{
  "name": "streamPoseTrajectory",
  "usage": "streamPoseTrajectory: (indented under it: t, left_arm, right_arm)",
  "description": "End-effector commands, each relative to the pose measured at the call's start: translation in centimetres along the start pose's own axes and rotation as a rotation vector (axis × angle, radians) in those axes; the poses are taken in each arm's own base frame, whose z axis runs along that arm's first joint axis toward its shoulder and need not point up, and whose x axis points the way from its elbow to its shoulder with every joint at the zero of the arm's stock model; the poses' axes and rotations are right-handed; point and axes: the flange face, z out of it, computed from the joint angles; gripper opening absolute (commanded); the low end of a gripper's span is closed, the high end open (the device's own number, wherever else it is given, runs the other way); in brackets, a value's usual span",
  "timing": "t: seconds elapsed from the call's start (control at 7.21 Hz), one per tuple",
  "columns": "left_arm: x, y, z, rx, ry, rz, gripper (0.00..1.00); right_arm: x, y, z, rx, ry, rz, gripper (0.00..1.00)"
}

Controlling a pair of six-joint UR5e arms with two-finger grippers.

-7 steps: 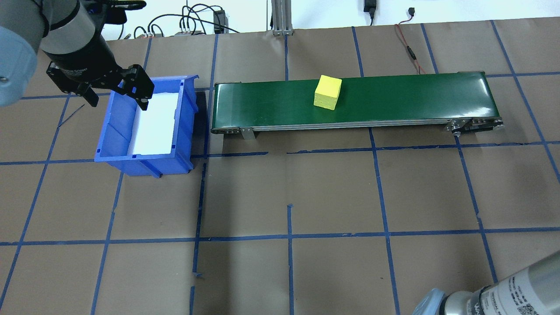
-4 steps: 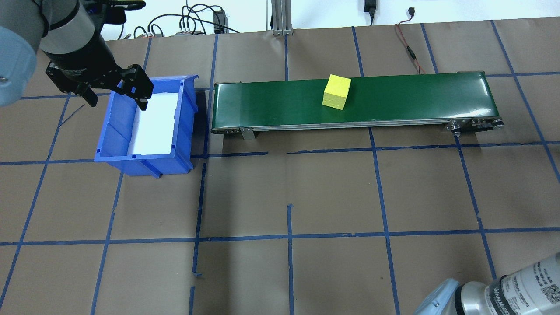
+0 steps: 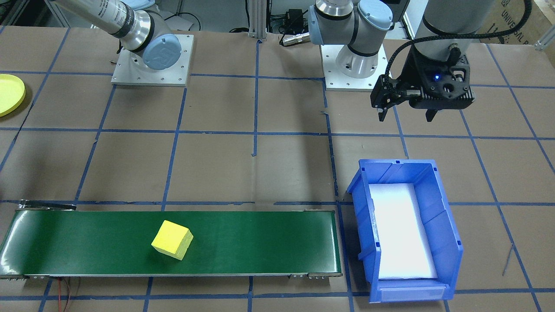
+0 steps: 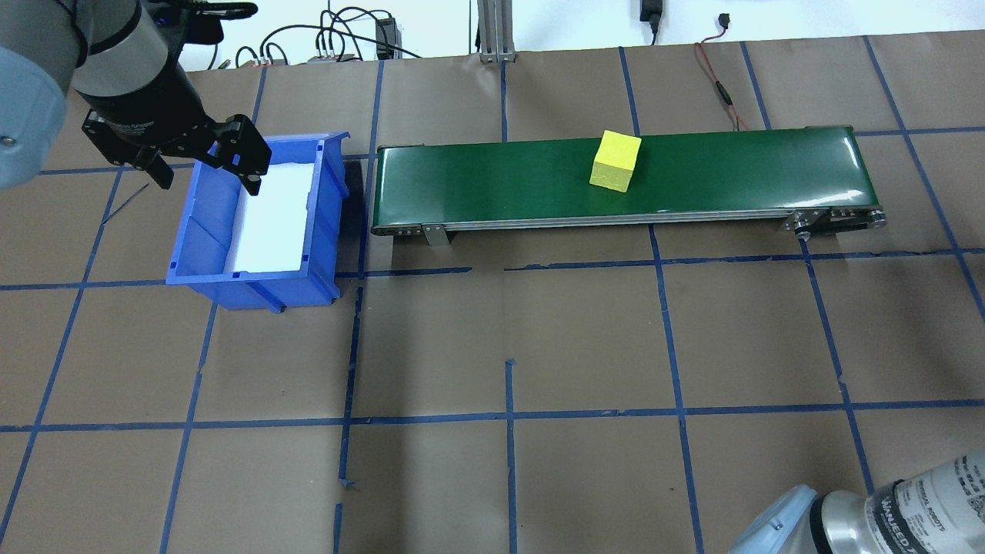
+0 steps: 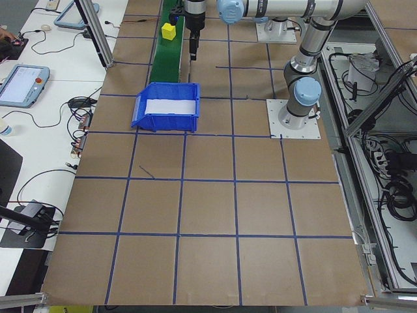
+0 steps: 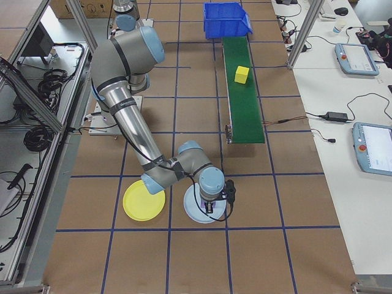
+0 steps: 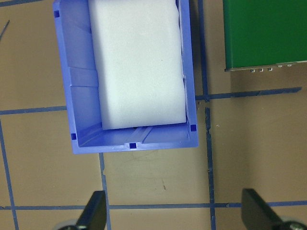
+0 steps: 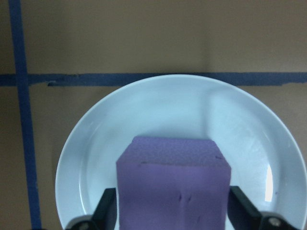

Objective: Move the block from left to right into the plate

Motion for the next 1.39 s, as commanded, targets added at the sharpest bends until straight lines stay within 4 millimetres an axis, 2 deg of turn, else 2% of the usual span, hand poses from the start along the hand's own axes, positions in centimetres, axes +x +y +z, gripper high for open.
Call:
streamPoseTrajectory:
  t: [0.0,0.14,0.28,0.42,0.55,0.69,0.97,1.25]
  left_arm:
    - [0.0,0.0,0.0,-0.001,0.0,0.0,1.0]
    - [0.0,0.0,0.1,-0.002,0.0,0.0,1.0]
    - [0.0,0.0,0.1,-0.002,0.0,0.0,1.0]
    - [0.0,0.0,0.1,-0.002,0.0,0.0,1.0]
    - [0.0,0.0,0.1,-0.002,0.0,0.0,1.0]
    - [0.0,0.0,0.0,0.001,0.0,0.0,1.0]
    - [0.0,0.0,0.0,-0.001,-0.002,0.0,1.0]
    - [0.0,0.0,0.1,-0.002,-0.002,0.0,1.0]
  right_arm:
    - [-0.4,0.0,-3.1,0.029,0.024,-0.002,1.0]
    - [-2.2,0.2,-6.4,0.029,0.022,-0.003,1.0]
    - [-4.6,-1.2,-8.5,0.036,0.031,-0.012,1.0]
    - [-7.3,-3.6,-9.1,0.043,0.038,-0.031,0.99]
    - [-10.8,-6.2,-9.4,0.054,0.034,-0.029,0.99]
    - [-15.2,-9.2,-9.2,0.051,0.035,-0.079,0.99]
    - [-24.0,-13.7,-8.7,0.047,0.025,-0.028,0.99]
    - [-32.5,-16.4,-7.4,0.035,-0.003,0.032,0.98]
